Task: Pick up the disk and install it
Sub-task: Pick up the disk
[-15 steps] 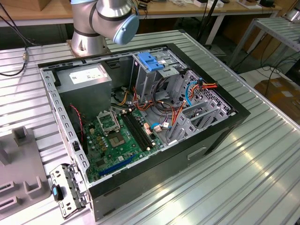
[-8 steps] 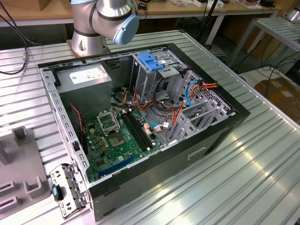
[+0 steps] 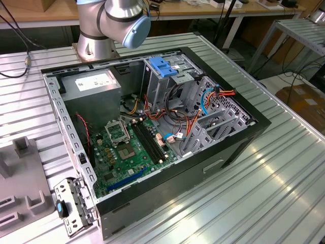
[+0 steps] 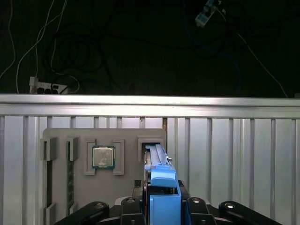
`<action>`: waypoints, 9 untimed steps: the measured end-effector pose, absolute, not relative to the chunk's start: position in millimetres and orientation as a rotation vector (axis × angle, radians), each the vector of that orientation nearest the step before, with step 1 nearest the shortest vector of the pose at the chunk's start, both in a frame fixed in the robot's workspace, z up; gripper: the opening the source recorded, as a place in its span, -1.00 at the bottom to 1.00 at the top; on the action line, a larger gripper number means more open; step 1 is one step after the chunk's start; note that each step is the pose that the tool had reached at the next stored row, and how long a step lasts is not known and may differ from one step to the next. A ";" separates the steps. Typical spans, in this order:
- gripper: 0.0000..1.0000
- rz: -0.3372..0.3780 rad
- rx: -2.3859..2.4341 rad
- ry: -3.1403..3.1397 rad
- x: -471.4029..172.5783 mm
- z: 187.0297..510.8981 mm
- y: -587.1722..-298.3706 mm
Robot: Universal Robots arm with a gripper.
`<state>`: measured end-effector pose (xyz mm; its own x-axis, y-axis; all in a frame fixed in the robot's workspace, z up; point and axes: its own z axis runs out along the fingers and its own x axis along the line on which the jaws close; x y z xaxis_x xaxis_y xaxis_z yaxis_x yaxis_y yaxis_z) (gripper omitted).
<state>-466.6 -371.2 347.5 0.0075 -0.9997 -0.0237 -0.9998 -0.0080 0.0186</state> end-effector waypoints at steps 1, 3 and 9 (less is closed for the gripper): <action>-0.26 0.047 -2.227 2.210 -466.6 350.0 -371.1; -0.26 0.047 -2.227 2.210 -466.6 354.6 -371.2; -0.26 0.047 -2.227 2.210 -466.6 368.3 -371.2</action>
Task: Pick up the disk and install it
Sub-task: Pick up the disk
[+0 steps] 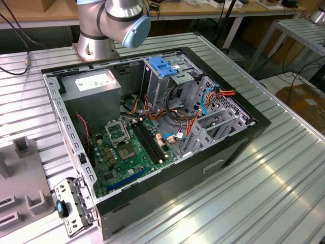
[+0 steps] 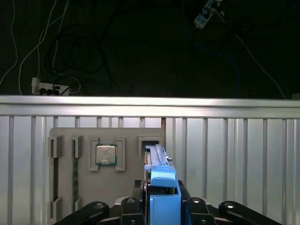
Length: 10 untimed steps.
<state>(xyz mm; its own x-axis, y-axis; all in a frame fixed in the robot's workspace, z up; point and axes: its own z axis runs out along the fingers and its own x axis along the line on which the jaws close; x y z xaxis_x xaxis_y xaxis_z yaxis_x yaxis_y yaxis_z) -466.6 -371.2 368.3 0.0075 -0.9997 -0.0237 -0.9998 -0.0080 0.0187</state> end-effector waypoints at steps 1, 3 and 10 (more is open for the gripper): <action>-0.26 0.047 -2.227 2.210 -466.6 370.1 -371.1; -0.26 0.047 -2.227 2.210 -466.6 371.0 -371.2; -0.26 0.047 -2.227 2.210 -466.6 371.7 -371.2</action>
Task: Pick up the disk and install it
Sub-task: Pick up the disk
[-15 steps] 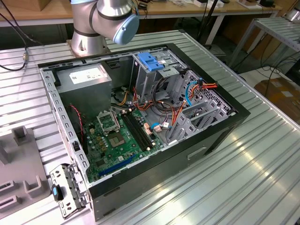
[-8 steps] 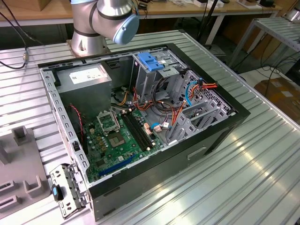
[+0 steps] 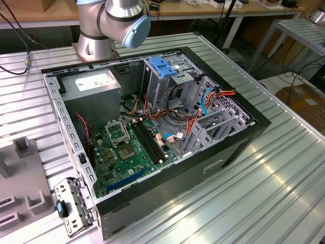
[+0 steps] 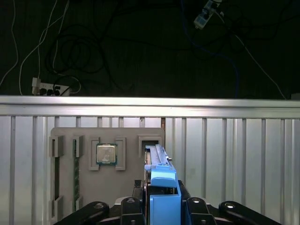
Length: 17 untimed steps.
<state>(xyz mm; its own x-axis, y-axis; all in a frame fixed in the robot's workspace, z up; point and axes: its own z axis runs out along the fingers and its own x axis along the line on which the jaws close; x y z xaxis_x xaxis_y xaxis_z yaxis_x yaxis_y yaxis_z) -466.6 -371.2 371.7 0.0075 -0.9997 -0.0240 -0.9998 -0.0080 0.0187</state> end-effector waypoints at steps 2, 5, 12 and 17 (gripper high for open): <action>-0.26 0.047 -2.227 2.210 -466.6 371.9 -371.2; -0.26 0.049 -2.227 2.210 -466.6 372.9 -371.1; -0.26 0.050 -2.226 2.209 -466.6 383.8 -371.2; -0.26 0.051 -2.226 2.208 -466.6 391.2 -371.2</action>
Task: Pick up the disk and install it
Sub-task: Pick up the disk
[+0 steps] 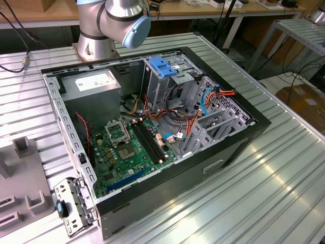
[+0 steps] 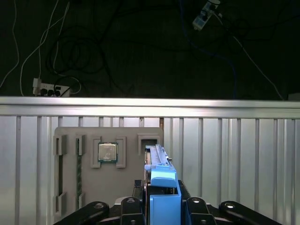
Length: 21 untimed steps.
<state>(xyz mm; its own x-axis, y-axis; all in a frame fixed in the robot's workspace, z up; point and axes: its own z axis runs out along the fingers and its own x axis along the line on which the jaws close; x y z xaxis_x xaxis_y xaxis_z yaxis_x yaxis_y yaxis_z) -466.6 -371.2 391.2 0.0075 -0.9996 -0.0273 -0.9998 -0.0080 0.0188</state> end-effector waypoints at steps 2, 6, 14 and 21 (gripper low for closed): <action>-0.26 0.051 -2.225 2.208 -466.6 394.0 -371.2; -0.26 0.053 -2.225 2.208 -466.6 401.3 -371.2; -0.26 0.054 -2.224 2.207 -466.6 410.1 -371.2; -0.26 0.056 -2.223 2.206 -466.6 420.8 -371.1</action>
